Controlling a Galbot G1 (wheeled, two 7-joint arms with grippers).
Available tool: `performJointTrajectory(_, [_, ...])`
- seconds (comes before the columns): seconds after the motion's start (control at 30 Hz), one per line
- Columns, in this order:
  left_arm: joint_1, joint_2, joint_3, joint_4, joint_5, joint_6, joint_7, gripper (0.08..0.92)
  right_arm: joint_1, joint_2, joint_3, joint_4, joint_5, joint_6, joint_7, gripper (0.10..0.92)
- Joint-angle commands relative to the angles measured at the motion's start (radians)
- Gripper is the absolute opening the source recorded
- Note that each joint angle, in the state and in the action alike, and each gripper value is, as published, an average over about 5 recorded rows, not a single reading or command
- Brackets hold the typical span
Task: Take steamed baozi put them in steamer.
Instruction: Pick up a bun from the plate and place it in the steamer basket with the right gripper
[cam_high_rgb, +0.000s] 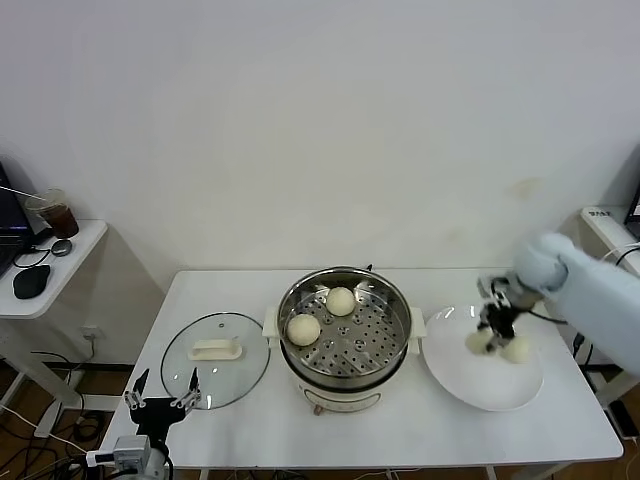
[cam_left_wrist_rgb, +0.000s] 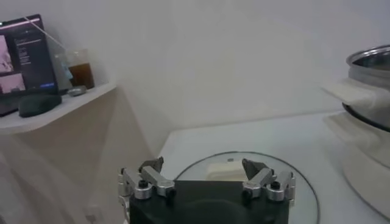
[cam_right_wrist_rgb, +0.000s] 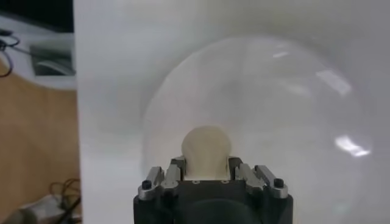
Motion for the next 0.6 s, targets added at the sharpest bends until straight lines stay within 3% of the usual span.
performJointTrajectory(0.03, [0.001,-0.002,0.002,-0.023,0.0,0.0,0.0,0.823,0.411,0.222,-0.197,-0.055,0.282,0.17,-0.017,0.458])
performJointTrajectory(0.37, [0.007,0.002,-0.004,-0.047,-0.003,-0.001,-0.001,0.823,0.472,0.338,-0.319,0.134,0.191,0.624,0.031,0.458])
performJointTrajectory(0.6, [0.012,-0.008,0.001,-0.051,-0.002,-0.002,-0.003,0.823,0.413,0.331,-0.375,0.28,0.049,0.764,0.05,0.458])
